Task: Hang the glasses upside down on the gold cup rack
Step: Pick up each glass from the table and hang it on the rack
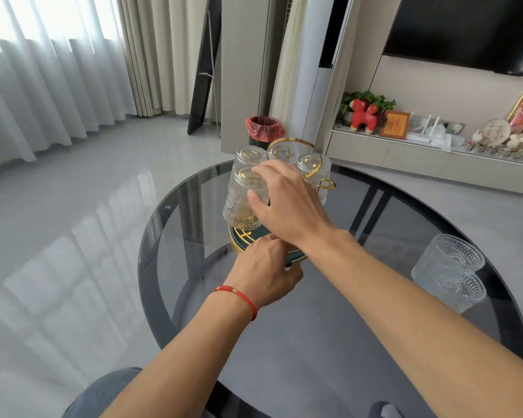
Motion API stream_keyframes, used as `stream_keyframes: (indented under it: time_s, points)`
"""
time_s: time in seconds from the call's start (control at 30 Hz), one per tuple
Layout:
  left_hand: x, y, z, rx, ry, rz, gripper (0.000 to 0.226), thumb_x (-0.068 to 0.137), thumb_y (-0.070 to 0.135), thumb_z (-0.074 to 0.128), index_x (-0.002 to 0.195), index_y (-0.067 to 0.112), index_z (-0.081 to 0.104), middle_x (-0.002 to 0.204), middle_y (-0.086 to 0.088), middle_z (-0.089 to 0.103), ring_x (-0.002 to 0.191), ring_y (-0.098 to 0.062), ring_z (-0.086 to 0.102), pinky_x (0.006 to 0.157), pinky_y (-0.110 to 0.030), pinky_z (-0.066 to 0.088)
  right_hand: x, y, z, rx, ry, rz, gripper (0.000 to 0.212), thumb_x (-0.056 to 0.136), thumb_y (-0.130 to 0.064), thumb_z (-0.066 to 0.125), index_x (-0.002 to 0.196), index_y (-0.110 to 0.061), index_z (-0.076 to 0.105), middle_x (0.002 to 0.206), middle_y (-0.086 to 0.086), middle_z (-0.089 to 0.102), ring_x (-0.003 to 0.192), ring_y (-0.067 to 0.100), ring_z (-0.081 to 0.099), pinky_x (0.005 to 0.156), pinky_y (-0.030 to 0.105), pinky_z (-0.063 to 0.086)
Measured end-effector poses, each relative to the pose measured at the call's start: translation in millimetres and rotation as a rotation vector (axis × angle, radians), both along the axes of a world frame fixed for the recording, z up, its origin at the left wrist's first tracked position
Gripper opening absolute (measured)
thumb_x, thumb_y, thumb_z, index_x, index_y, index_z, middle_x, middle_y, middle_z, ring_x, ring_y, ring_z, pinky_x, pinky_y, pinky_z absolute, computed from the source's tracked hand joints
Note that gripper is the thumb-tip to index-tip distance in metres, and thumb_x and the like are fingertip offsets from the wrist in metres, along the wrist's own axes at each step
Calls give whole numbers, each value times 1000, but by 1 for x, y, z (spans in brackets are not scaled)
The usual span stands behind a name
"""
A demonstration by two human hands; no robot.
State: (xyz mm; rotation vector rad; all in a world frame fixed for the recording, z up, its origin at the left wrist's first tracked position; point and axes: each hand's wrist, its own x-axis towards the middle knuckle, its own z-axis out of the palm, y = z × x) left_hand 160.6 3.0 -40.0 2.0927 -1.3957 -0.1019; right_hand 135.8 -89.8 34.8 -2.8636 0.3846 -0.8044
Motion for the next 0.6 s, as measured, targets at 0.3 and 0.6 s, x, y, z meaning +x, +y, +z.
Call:
stream_keyframes:
  time_s: [0.3,0.6]
  points:
    - [-22,-12,-2,-122,-137,-280,55,83,22,69,137,26,56,128,-3,62,114,-24,54,98,-37,49,-142,-44,-28,114,-227,-180,18,91,-8,65,106,-14,73,108,0,71,105,24,64,95,40,50]
    - [-53,-27,-21,-111,-218,-355,60,90,25,69,146,27,47,140,-1,52,127,-19,48,106,-33,46,-239,-73,-67,328,-139,-679,63,82,-22,81,138,-13,54,142,13,45,136,34,36,113,31,25]
